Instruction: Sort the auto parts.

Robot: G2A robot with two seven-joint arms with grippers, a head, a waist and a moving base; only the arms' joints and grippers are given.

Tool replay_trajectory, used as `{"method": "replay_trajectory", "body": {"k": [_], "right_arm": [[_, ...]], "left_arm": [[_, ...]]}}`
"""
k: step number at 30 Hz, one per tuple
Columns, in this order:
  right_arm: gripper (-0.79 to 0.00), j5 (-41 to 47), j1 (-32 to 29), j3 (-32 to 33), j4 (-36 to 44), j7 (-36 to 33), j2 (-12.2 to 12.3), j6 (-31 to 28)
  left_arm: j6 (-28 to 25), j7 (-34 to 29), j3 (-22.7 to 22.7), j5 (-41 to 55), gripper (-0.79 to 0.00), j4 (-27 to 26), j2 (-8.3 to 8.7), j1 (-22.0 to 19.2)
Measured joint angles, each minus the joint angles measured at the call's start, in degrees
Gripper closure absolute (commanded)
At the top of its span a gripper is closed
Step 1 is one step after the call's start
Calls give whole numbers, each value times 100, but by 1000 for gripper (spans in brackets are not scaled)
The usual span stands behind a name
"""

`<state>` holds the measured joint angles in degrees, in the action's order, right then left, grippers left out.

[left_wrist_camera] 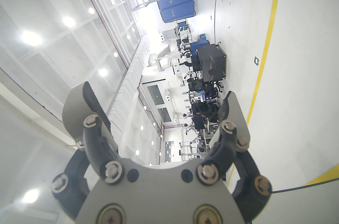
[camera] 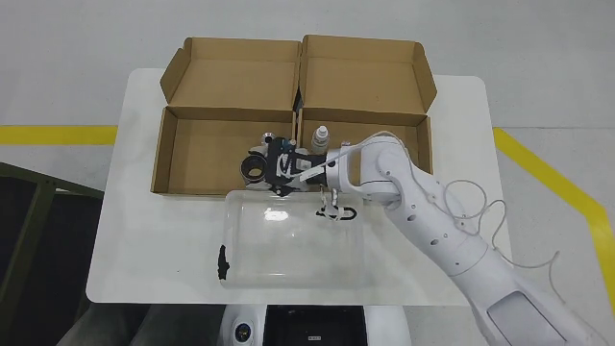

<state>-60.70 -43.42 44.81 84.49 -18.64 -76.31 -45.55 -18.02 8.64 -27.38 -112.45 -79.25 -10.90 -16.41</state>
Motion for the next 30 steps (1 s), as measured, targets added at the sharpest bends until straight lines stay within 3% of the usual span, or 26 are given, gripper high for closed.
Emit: {"method": "replay_trajectory", "body": {"k": [30], "right_arm": [[0,-964,614,-532,-1204,239,-280,106]], "left_arm": [[0,0,0,0,-785,0,0,0]]}}
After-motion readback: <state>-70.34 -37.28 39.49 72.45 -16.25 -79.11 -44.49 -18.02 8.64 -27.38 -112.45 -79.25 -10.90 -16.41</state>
